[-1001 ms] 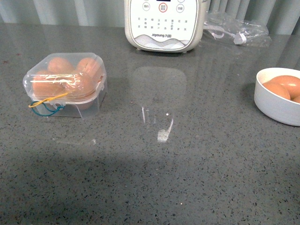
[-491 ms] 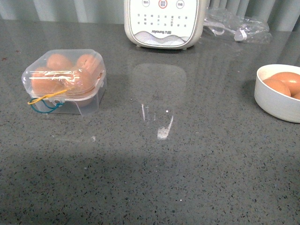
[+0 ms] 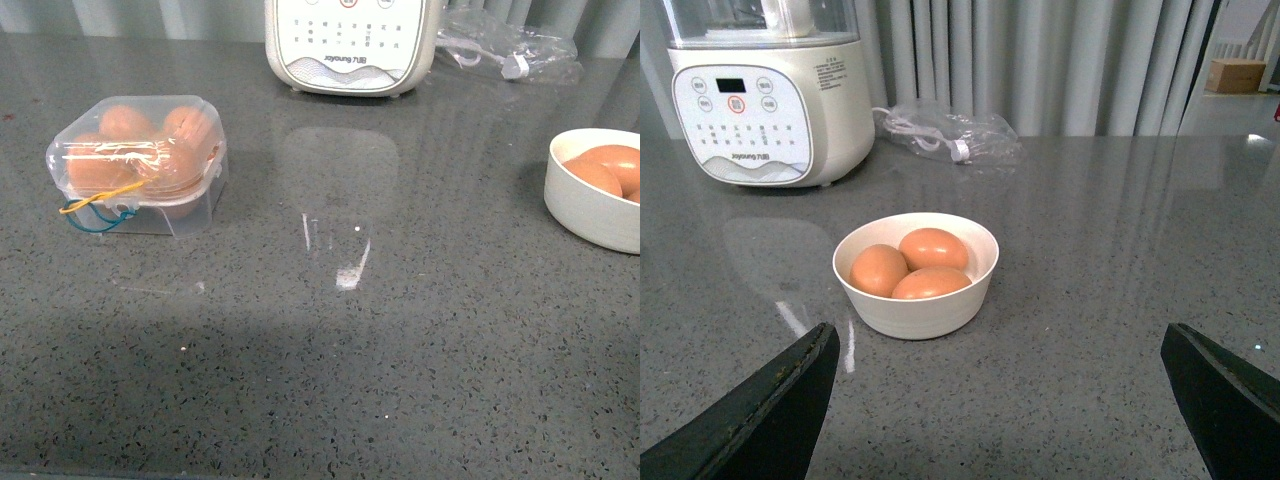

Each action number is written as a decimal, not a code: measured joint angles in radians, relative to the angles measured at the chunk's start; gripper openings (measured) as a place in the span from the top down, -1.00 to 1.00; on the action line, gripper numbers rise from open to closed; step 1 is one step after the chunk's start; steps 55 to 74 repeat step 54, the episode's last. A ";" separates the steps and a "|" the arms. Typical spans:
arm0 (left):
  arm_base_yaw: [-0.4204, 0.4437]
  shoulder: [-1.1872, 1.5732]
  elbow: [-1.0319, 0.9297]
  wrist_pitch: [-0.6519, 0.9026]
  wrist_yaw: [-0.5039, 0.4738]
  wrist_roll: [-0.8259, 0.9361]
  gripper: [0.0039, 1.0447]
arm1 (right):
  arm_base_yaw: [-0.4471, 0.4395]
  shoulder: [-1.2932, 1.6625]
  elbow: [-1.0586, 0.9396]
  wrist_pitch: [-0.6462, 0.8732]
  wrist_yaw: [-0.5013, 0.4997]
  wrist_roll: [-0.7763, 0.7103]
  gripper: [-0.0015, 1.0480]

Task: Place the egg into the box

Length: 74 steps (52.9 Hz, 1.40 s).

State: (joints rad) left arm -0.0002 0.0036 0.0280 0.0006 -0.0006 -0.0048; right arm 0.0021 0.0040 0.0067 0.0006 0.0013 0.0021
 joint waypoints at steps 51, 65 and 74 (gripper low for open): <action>0.000 0.000 0.000 0.000 0.000 0.000 -0.88 | 0.000 0.000 0.000 0.000 0.000 0.000 -0.87; 0.000 0.000 0.000 0.000 0.000 0.000 -0.88 | 0.000 0.000 0.000 0.000 0.000 0.000 -0.87; 0.000 0.000 0.000 0.000 0.000 0.000 -0.88 | 0.000 0.000 0.000 0.000 0.000 0.000 -0.87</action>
